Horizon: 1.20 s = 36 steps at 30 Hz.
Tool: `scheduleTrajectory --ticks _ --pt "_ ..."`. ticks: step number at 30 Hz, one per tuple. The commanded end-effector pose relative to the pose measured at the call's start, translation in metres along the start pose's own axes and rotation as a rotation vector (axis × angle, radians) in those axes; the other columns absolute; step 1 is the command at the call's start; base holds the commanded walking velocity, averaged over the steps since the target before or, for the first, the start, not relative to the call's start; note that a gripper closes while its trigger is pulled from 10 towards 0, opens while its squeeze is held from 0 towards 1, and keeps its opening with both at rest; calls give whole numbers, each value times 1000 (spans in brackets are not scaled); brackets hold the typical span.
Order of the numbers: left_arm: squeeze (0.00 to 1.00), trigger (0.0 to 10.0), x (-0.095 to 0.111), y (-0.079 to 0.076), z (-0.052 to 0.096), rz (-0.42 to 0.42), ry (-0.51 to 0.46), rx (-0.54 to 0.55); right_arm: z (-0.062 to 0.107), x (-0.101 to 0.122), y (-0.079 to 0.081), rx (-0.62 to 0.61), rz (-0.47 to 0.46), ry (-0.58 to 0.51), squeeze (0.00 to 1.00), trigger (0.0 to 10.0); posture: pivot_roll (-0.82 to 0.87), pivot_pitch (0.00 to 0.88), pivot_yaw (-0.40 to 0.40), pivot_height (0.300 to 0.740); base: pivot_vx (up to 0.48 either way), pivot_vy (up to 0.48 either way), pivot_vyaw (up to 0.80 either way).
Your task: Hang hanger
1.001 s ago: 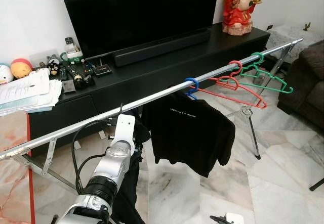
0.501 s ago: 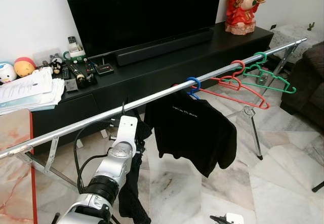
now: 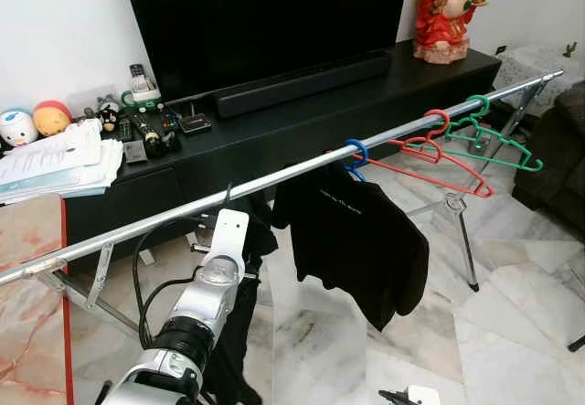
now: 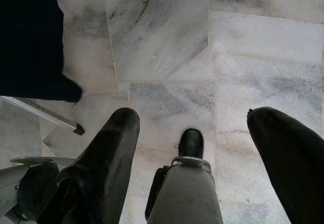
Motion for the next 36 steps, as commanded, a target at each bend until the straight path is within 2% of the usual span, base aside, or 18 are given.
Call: scheduleTrajectory --ticks 1,6,10,13,21,32,36 --pt "0 0 1 1 -1 -11 5 -3 0 -3 3 8 -9 17 0 10000 96 56 61 740 0 0 0" --pt "0 0 1 1 0 -10 -1 -8 0 -3 3 10 -8 18 0 10000 95 55 62 740 0 0 0" --pt "0 0 10 0 2 33 -82 -38 0 -3 3 10 -10 18 0 10000 94 55 62 740 0 0 0" --pt "0 0 14 5 5 54 -132 -33 0 -4 3 7 -12 17 0 10000 92 52 62 740 0 0 0" --pt "0 0 11 21 13 68 -172 -14 0 -5 3 2 -11 12 0 10000 95 44 59 740 0 0 0" --pt "0 0 -5 36 37 52 -193 -17 1 -7 1 0 -7 15 0 10000 88 27 62 740 0 0 0" --pt "0 0 -15 43 55 65 -231 -41 1 -8 1 -2 -8 16 0 10000 85 15 63 740 0 0 0"
Point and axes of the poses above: a point about 5 cm out from each wrist's last joint towards the gripper, its own z axis pointing back from the gripper into the wrist, its own x axis along the axis of the wrist's last joint, y = z × x, the point moved 1 cm from there along -z, pointing out of the wrist towards the gripper, and after that the axes turned 9 degrees about z, right-handed, at the moved point
